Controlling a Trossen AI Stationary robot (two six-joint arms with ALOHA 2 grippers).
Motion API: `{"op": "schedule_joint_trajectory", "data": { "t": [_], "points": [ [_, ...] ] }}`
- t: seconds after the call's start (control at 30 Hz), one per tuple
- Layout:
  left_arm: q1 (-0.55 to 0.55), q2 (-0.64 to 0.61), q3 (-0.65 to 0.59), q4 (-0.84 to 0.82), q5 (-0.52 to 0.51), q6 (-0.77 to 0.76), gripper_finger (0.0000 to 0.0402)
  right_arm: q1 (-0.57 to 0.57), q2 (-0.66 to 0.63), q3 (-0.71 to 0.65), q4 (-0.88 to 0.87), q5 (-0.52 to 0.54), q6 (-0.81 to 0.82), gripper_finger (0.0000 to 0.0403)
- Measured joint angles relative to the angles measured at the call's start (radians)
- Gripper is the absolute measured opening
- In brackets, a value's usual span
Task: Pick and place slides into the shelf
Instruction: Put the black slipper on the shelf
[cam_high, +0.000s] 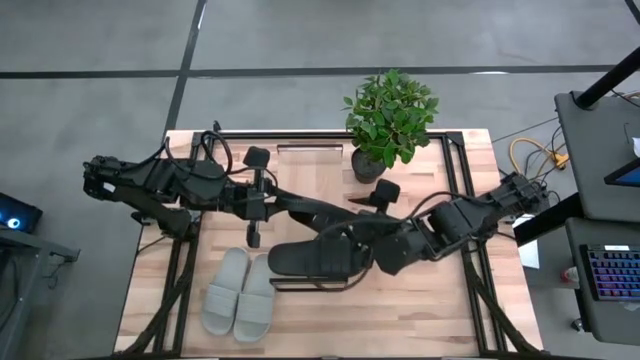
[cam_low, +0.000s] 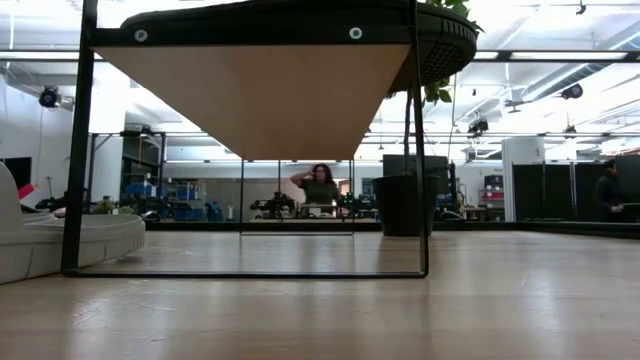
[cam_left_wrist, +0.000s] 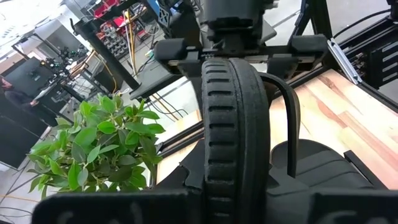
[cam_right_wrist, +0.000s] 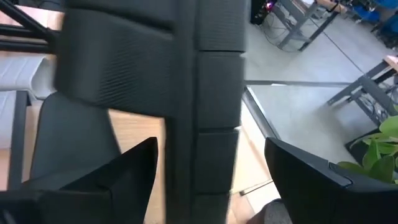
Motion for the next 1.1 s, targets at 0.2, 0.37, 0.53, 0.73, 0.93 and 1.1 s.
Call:
{"op": "schedule_joint_trajectory", "data": {
  "t": [0.2, 0.37, 0.53, 0.73, 0.93, 1.1],
  "points": [
    [0.000, 0.000, 0.000, 0.000, 0.000, 0.001, 0.0026, -0.033, 0.000, 0.000, 0.006, -0.060, 0.003, 0.0268],
    [0.000, 0.000, 0.000, 0.000, 0.000, 0.017, 0.0026, -0.042, 0.000, 0.000, 0.011, -0.113, 0.025, 0.0214],
    [0.000, 0.000, 0.000, 0.000, -0.001, 0.017, 0.0026, -0.042, 0.000, -0.001, 0.015, -0.112, 0.029, 0.0119],
    [0.000, -0.001, 0.000, -0.001, 0.000, 0.016, 0.0026, -0.042, 0.000, -0.001, 0.013, -0.113, 0.022, 0.0074],
    [0.000, -0.001, 0.000, -0.001, 0.003, 0.016, 0.0026, -0.042, 0.000, -0.001, 0.014, -0.119, 0.027, 0.0074],
    [0.000, -0.001, 0.000, 0.013, 0.010, 0.067, 0.0099, -0.042, 0.000, -0.001, 0.014, -0.104, 0.030, 0.0074]
  ]
}}
